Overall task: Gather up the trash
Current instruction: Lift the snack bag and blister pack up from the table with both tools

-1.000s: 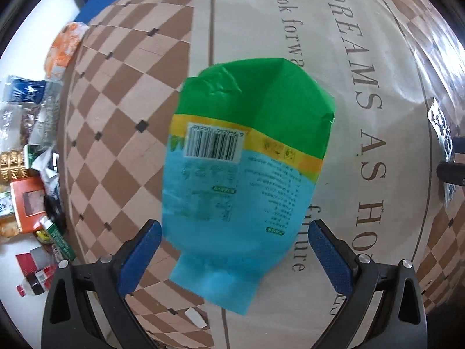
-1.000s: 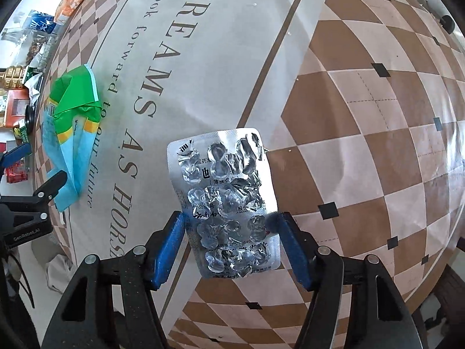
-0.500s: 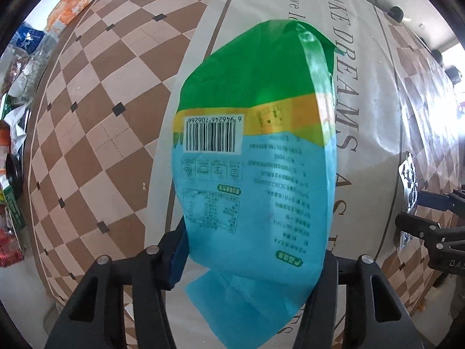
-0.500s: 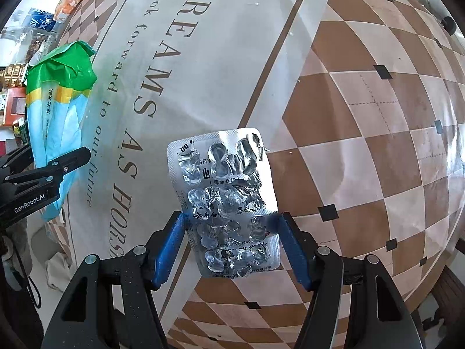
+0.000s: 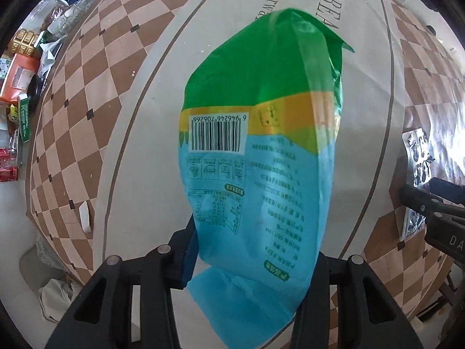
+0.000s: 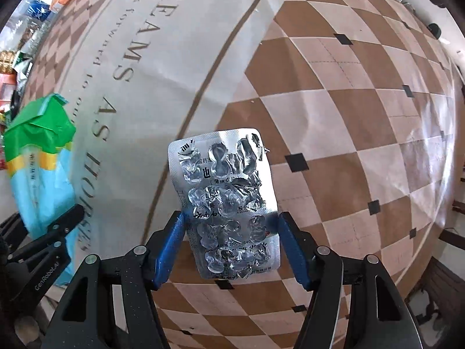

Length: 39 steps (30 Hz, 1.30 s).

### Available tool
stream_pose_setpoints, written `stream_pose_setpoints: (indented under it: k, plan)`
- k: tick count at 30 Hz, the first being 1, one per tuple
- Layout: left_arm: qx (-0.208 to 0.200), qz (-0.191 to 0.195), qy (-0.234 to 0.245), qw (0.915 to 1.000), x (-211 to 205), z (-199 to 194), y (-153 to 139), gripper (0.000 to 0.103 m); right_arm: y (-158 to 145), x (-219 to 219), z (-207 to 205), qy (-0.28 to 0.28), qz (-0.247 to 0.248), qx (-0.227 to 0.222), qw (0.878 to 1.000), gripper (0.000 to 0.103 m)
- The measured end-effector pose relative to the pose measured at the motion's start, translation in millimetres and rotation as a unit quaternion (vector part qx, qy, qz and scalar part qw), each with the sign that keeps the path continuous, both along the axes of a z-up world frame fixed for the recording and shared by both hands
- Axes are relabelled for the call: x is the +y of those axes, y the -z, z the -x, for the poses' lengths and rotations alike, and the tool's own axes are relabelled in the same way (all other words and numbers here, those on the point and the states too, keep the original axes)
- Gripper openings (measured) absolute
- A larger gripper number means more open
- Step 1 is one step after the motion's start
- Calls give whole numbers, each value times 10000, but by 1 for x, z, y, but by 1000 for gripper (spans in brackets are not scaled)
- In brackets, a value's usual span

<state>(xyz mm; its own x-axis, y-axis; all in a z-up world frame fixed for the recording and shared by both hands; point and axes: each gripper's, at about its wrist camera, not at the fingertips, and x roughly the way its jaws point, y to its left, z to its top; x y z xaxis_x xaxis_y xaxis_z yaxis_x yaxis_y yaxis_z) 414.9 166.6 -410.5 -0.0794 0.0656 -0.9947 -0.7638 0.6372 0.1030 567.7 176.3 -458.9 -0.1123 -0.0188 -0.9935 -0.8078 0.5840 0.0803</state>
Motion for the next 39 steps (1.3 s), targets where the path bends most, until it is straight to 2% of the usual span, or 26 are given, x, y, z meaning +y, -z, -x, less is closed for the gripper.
stream_pose_setpoints:
  k: [6,9,11,12,15,17,19,20,21,24,27,31,32,33,34,36,39]
  plan:
    - [-37,18,-108,9999,-1,3,-2,40,3,4,9,-6,157,-87,9998,74]
    - [-21,5,-177,9998,33,19,-8,40,4,6,13,-50,137,-117,9998,76]
    - [-77,133,-301,9994,39,23,-5,28,3,7,17,-37,56,-162,9998,76]
    - [-87,185,-366,9991,42,26,-3,28,2,8,18,38,-22,-185,9998,77]
    - [-88,157,-429,9989,44,33,-3,27,-2,-2,17,118,-137,-331,9993,65]
    - [-114,122,-460,9988,41,36,-6,26,-6,-9,15,208,-307,-256,9990,61]
    - [-151,61,-448,9989,38,41,-10,26,-15,-15,11,281,-377,-266,9985,45]
    - [-184,47,-440,9989,35,40,-13,25,-19,-17,9,317,-455,-210,9982,41]
    - [-216,19,-423,9989,32,41,-17,25,-22,-20,8,331,-491,-197,9980,29]
    - [-316,-100,-374,9987,23,42,-31,24,-28,-26,9,378,-623,-121,9973,27]
    - [-390,-250,-351,9983,16,47,-46,24,-40,-36,8,551,-904,2,9944,13]
    - [-357,-339,-425,9979,10,54,-50,24,-51,-45,7,779,-1151,171,9901,11]
    - [-345,-312,-477,9978,11,56,-47,24,-48,-45,6,846,-1082,218,9903,12]
    - [-324,-284,-547,9976,12,58,-44,24,-41,-42,6,872,-886,273,9919,20]
    - [-305,-259,-597,9974,14,59,-36,24,-31,-37,-1,854,-788,341,9926,46]
    - [-251,-240,-654,9973,15,59,-31,24,-19,-33,-1,820,-701,405,9933,76]
    - [-186,-221,-728,9969,18,65,-24,24,-9,-20,11,612,-511,162,9967,80]
